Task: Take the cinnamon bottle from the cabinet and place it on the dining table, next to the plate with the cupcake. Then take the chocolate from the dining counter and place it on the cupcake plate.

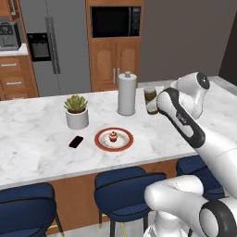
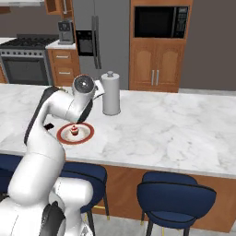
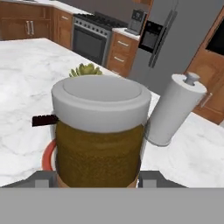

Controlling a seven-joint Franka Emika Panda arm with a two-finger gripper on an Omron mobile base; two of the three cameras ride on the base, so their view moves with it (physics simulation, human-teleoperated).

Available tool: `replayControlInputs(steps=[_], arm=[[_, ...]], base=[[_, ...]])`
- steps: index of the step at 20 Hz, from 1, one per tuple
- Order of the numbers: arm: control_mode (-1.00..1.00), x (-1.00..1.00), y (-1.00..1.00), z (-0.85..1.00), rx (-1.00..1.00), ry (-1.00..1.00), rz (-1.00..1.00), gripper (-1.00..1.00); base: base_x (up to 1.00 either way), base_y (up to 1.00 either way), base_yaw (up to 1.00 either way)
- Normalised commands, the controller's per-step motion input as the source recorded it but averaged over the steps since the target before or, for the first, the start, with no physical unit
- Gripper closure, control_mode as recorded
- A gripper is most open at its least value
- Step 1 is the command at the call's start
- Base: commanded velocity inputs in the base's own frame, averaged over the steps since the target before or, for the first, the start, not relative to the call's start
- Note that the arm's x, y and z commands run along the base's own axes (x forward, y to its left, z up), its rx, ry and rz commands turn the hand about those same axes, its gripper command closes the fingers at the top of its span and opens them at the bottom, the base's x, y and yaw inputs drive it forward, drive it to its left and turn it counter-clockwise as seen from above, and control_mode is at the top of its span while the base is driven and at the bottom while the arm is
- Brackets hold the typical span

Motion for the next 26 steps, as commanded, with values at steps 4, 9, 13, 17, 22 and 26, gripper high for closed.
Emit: replayControlInputs(steps=[4,9,13,17,22,26], arm=[[-1.0,0.97,-0.47,-1.0,0.0,0.09,0.3,1.0],[-1.0,0.99,-0.29,-0.86,0.02,0.1,0.23,1.0],[-1.0,1.0,-0.03,-0.59,0.1,0.19,0.11,1.0],[-1.0,0.88,-0.11,-0.8,0.1,0.16,0.16,1.0],[-1.0,0.58,-0.02,-0.91,0.08,0.1,0.14,1.0],[-1.0,0.04,0.01,-0.71,0.04,-0.01,0.12,1.0]], base=[[0.0,0.0,0.0],[0.0,0.0,0.0],[0.0,0.0,0.0],[0.0,0.0,0.0],[0.0,0.0,0.0],[0.0,0.0,0.0]])
